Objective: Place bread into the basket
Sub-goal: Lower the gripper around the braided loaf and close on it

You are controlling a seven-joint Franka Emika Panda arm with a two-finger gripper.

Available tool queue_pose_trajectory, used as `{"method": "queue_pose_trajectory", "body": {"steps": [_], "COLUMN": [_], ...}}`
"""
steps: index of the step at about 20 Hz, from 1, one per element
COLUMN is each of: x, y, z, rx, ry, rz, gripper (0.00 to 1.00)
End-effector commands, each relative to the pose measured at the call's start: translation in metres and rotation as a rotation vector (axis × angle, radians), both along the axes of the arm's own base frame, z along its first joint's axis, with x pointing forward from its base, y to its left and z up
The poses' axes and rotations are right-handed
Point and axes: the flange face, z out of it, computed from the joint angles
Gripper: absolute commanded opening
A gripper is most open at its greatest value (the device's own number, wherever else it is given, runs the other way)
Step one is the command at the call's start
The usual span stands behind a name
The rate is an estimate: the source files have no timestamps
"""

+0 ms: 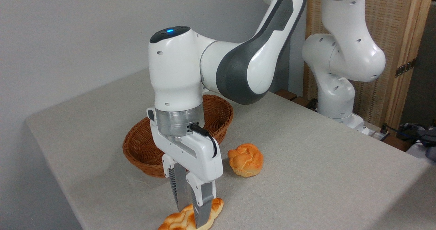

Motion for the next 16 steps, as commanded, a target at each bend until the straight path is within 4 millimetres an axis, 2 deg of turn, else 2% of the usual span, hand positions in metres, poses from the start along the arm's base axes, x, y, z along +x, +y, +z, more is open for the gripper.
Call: {"method": "queue_pose_trajectory", "body": {"steps": [1, 7, 9, 12, 16], "x": [-0.0063, -0.0063, -0.0063, -0.0063, -0.0063], "y": [-0.0001, -0.0001, -0.0001, -0.0001, -0.0019], "z": [-0.0003, -0.0003, -0.0003, -0.0003, -0.0005], "rx": [0.003, 0.004, 0.005, 0.007, 0.006], "ry": [-0.011, -0.011, -0.01, -0.009, -0.007], "rz": [-0.016, -0.021, -0.028, -0.035, -0.037], "gripper": [0.19, 0.16, 0.1, 0.1, 0.05]}}
